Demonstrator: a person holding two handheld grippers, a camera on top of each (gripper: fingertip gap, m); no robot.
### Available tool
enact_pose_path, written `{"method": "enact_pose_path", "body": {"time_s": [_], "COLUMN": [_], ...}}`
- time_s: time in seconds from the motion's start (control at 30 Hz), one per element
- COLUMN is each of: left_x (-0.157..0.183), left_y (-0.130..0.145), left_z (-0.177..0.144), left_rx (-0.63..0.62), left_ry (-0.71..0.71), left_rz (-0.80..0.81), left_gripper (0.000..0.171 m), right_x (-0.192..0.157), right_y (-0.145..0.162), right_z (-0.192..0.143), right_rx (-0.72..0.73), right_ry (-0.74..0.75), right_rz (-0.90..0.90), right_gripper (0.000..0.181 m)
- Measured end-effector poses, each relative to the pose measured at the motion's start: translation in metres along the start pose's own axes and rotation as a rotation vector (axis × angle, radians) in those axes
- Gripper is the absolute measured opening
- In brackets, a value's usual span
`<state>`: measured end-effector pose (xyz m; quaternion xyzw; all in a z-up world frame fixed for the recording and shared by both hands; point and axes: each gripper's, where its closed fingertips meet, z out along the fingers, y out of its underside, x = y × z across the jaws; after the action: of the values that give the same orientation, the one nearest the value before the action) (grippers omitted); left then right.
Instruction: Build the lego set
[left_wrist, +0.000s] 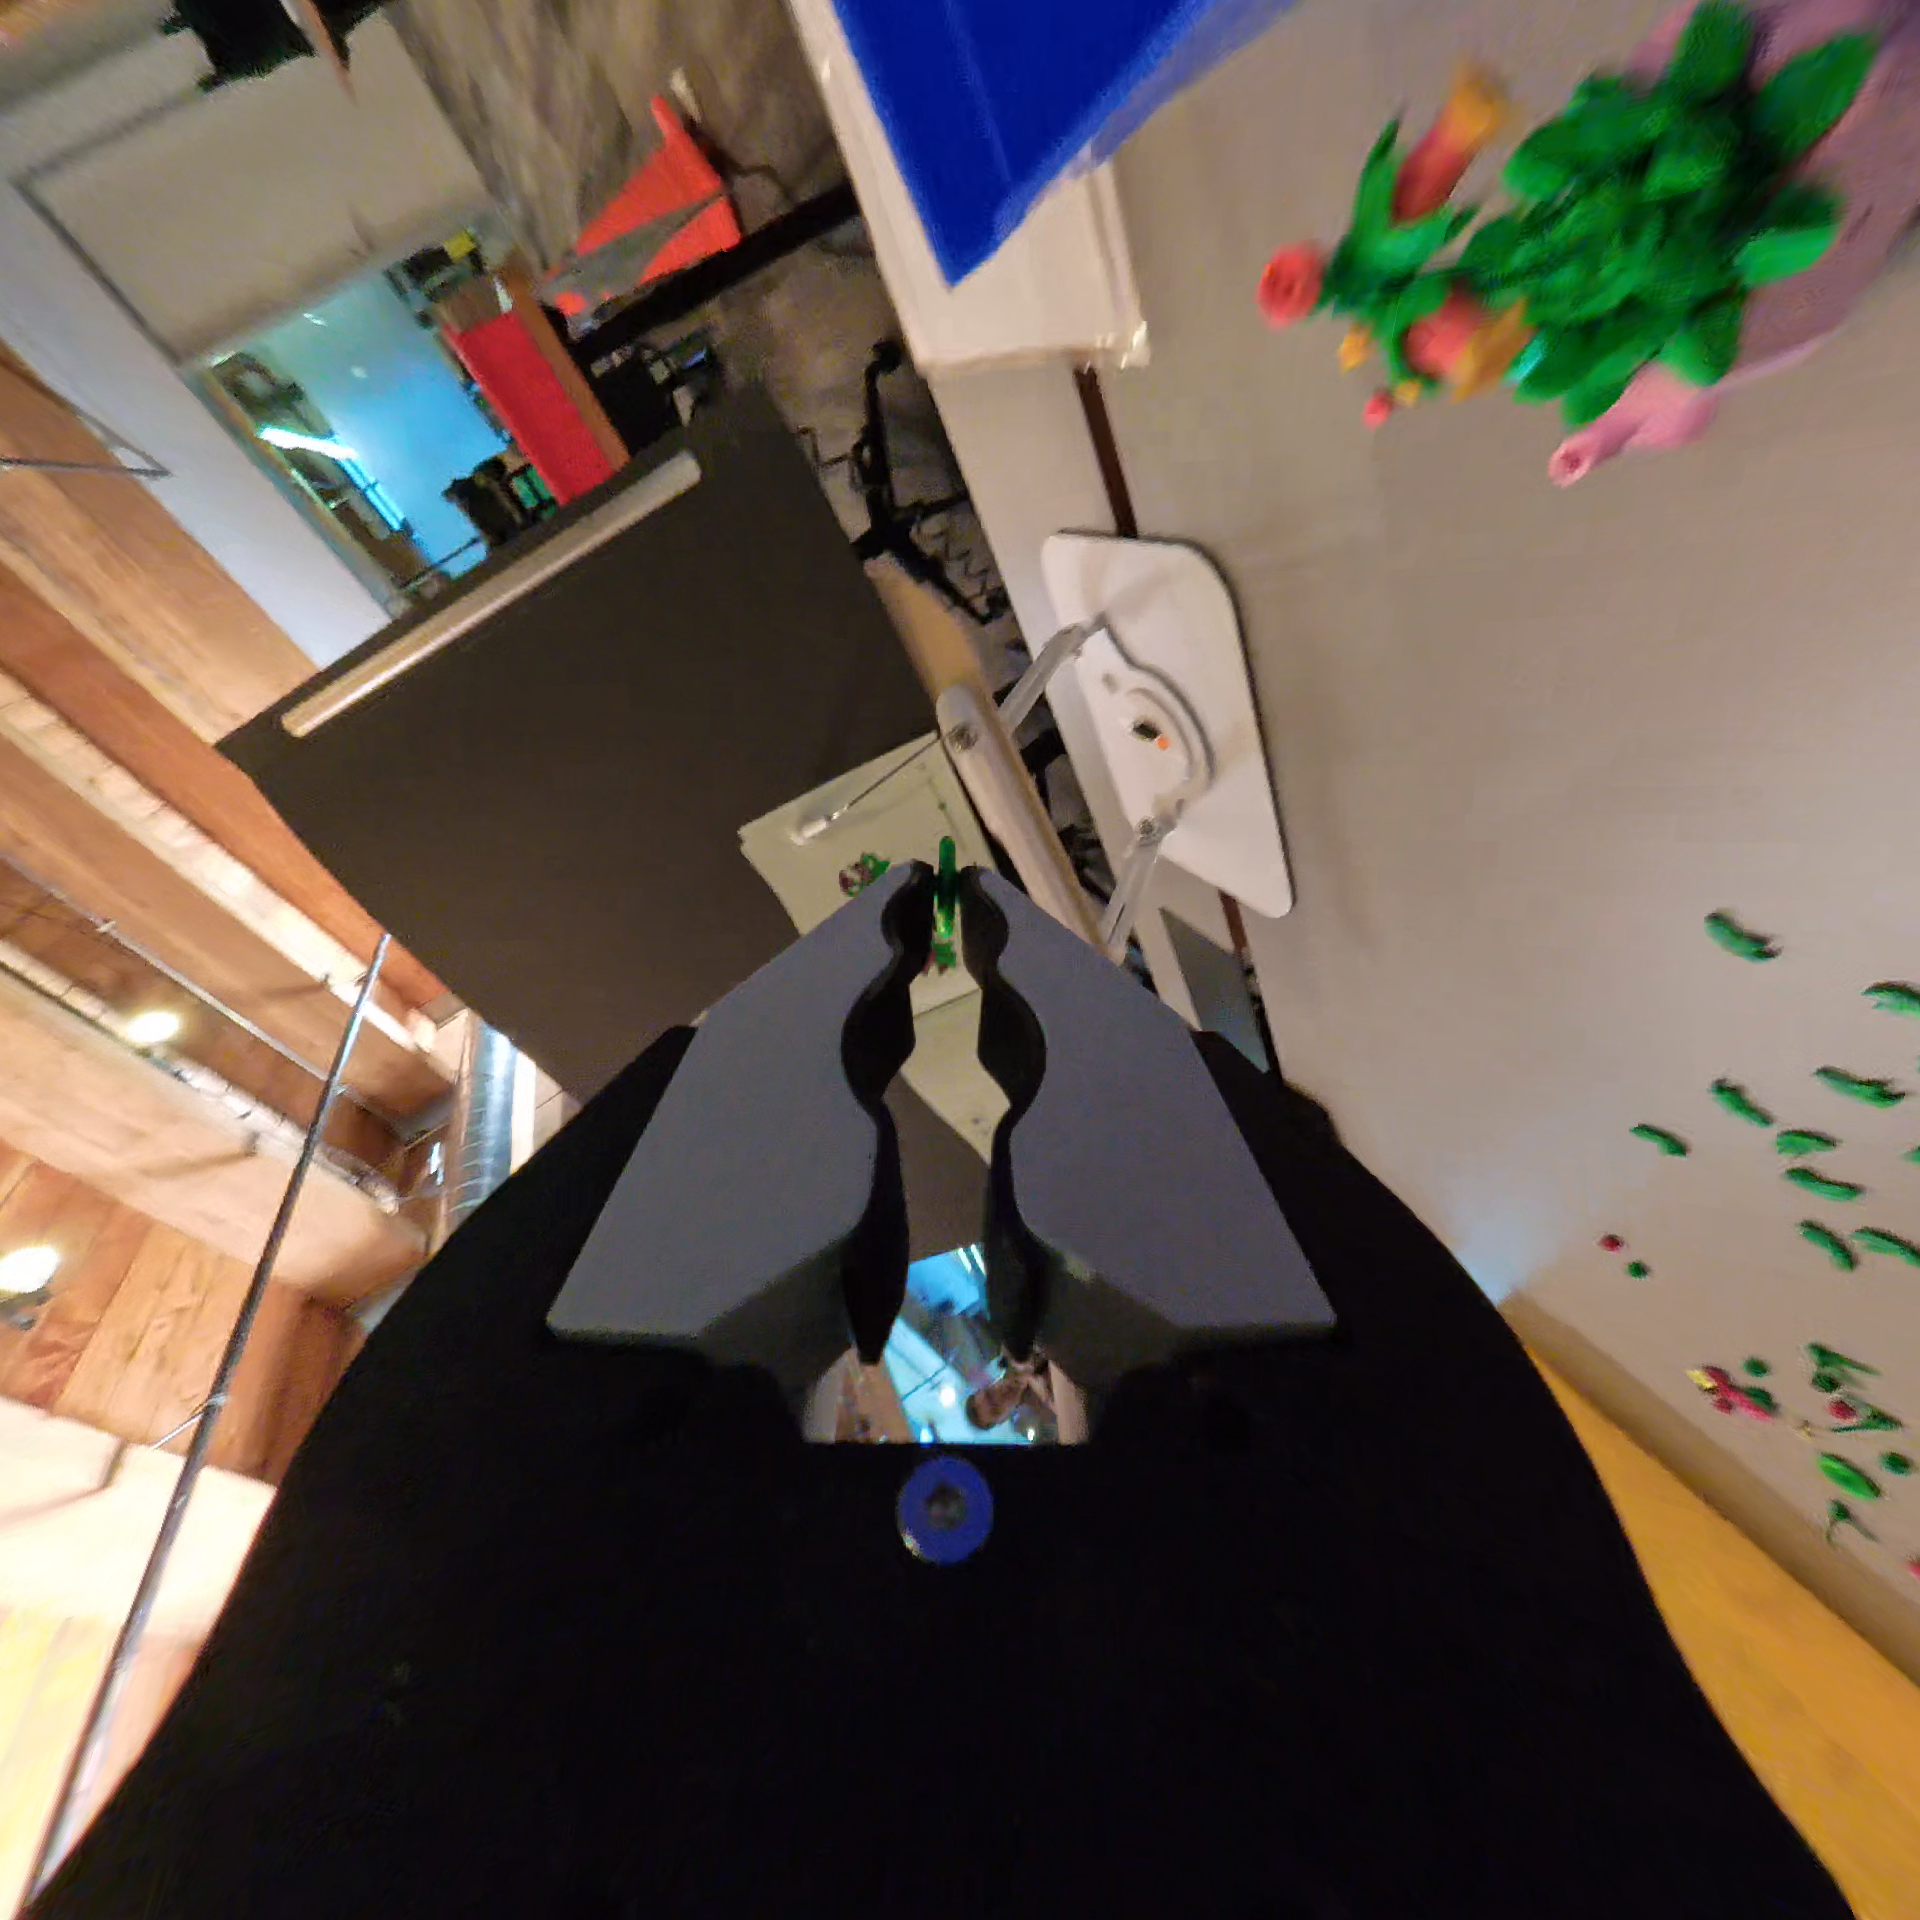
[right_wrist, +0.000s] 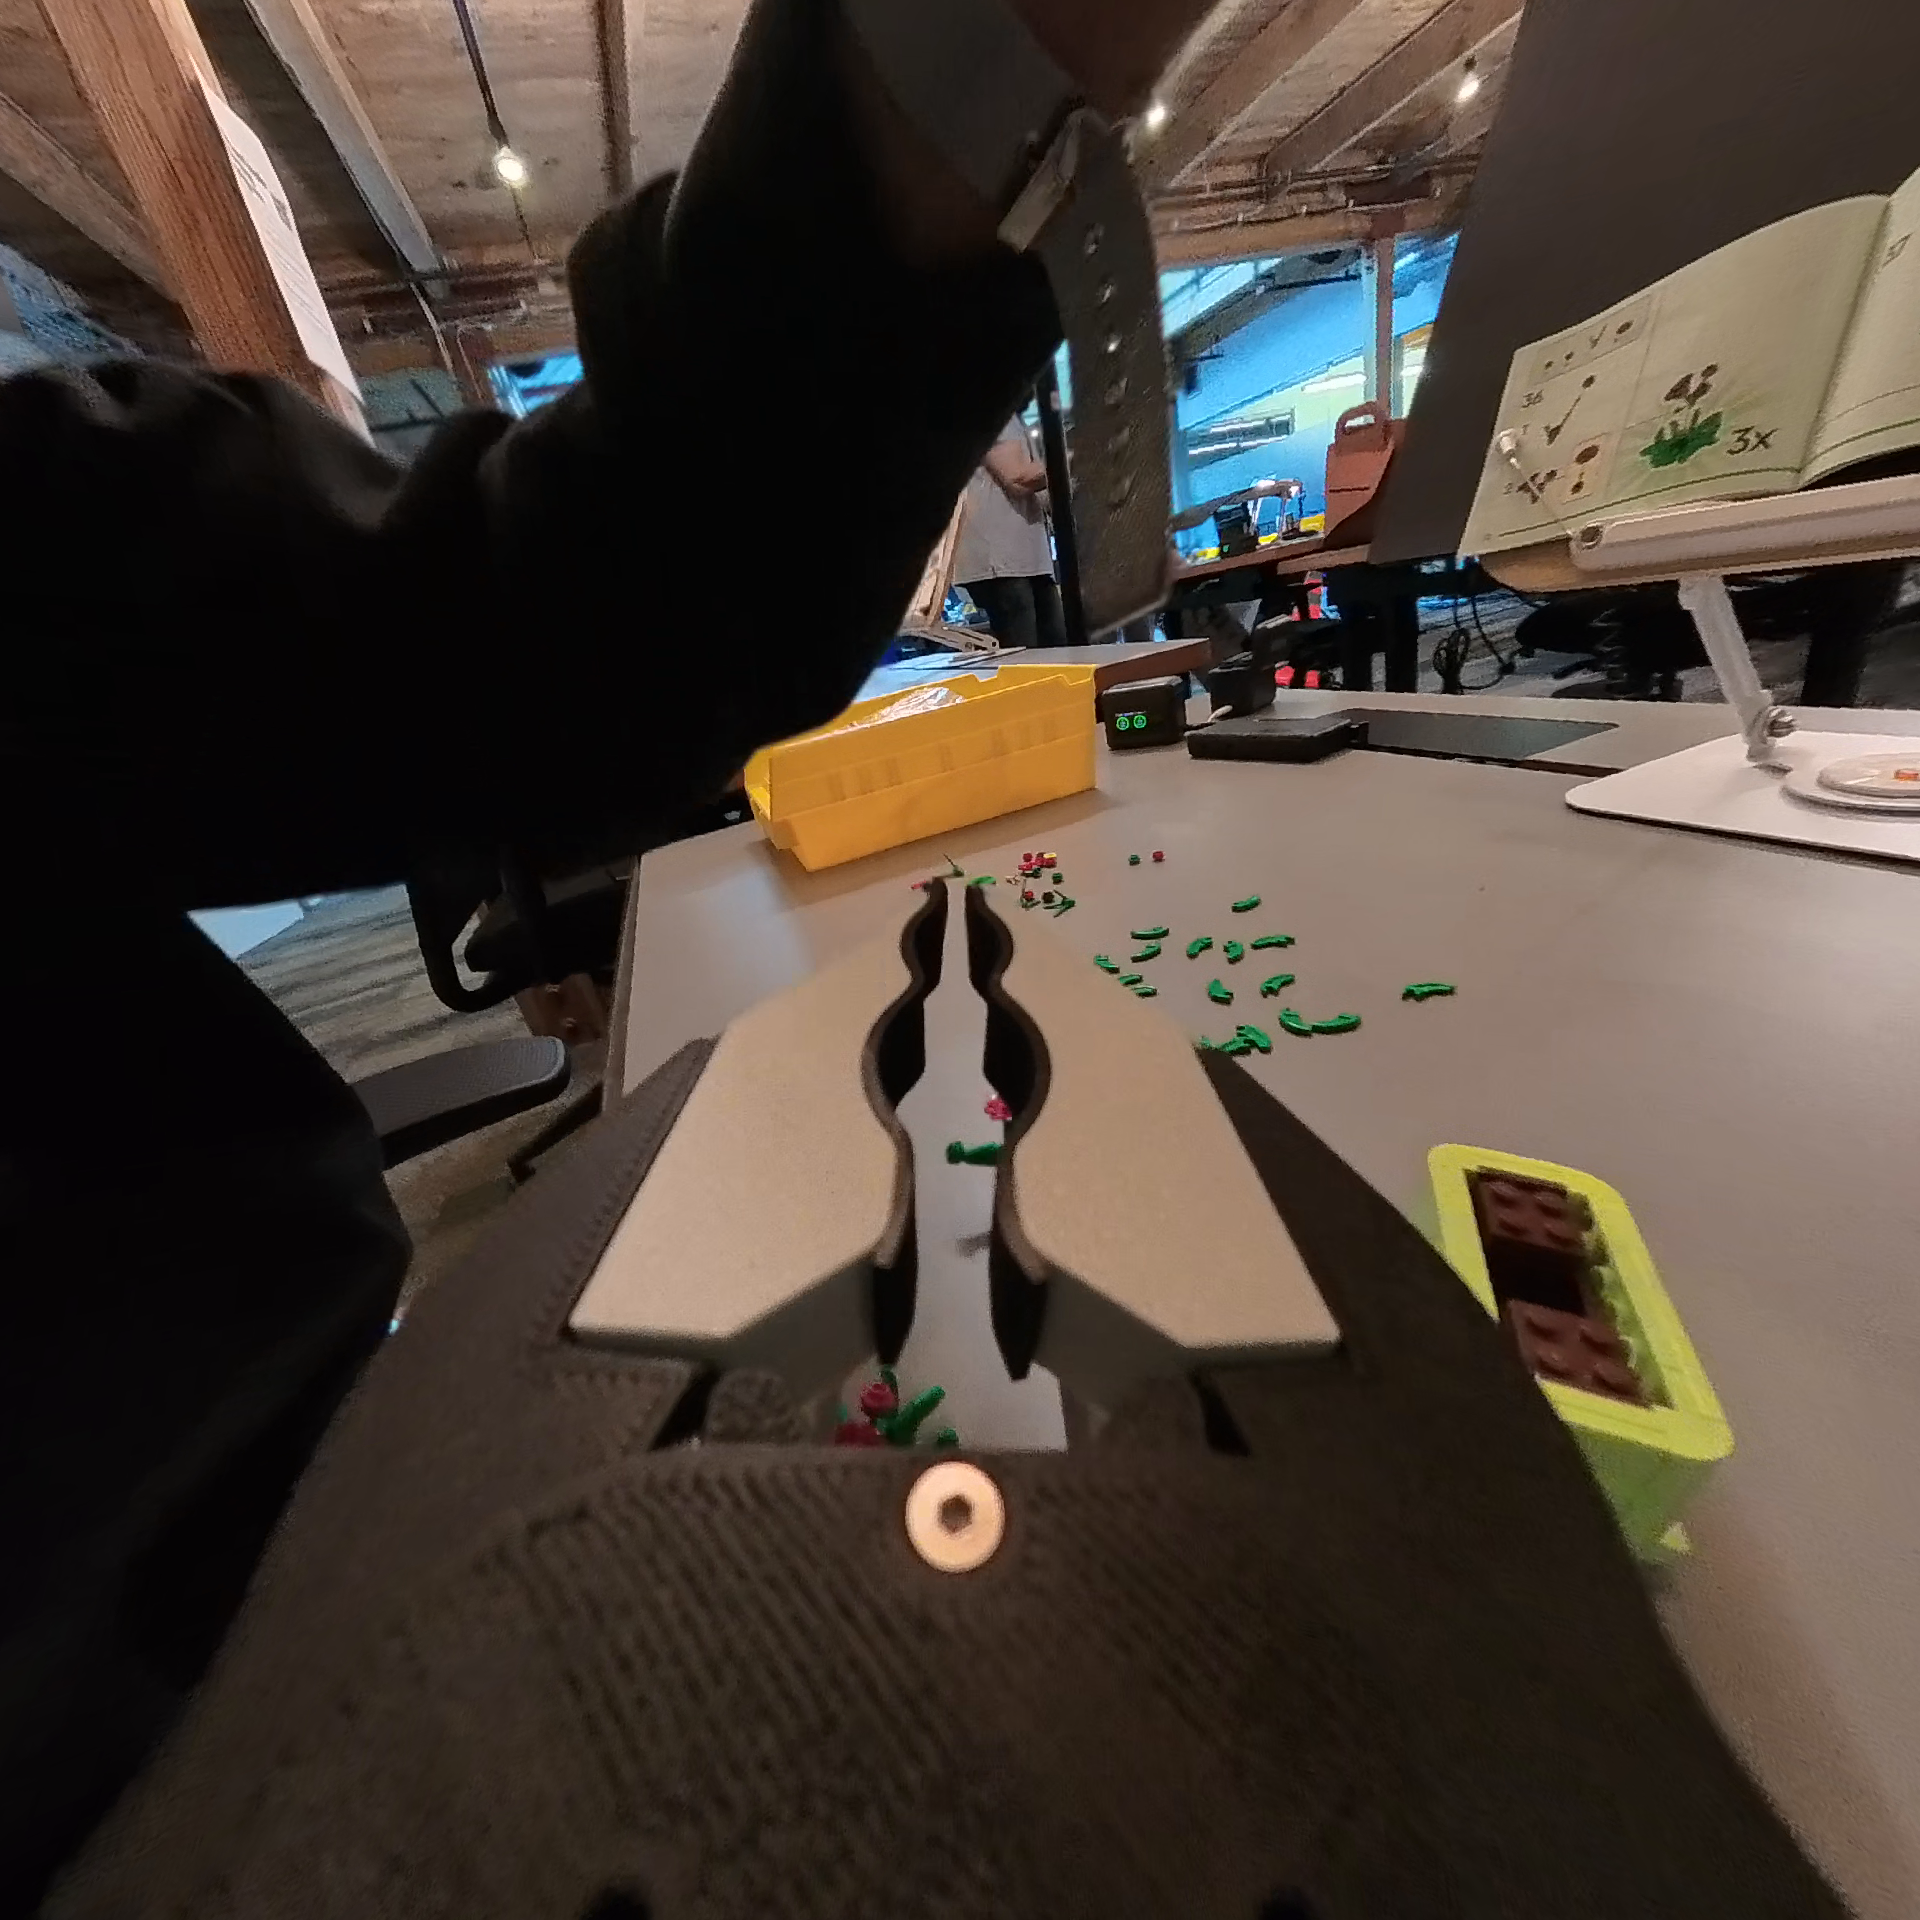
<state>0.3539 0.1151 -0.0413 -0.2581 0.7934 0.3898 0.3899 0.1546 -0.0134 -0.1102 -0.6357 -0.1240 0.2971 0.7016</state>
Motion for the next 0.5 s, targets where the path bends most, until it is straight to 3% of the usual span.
{"method": "enact_pose_path", "body": {"time_s": [0.2, 0.5], "left_x": [-0.001, 0.0], "left_y": [-0.022, -0.017], "left_z": [-0.01, -0.007], "left_rx": [0.076, 0.094], "left_ry": [-0.036, -0.038], "left_rz": [-0.005, -0.014], "left_gripper": [0.004, 0.004], "right_x": [0.004, -0.001], "right_y": [-0.005, 0.001], "right_z": [-0.005, 0.0], "right_rx": [0.037, -0.003], "right_ry": [-0.001, -0.007], "right_rz": [0.048, 0.008], "right_gripper": [0.003, 0.003]}}
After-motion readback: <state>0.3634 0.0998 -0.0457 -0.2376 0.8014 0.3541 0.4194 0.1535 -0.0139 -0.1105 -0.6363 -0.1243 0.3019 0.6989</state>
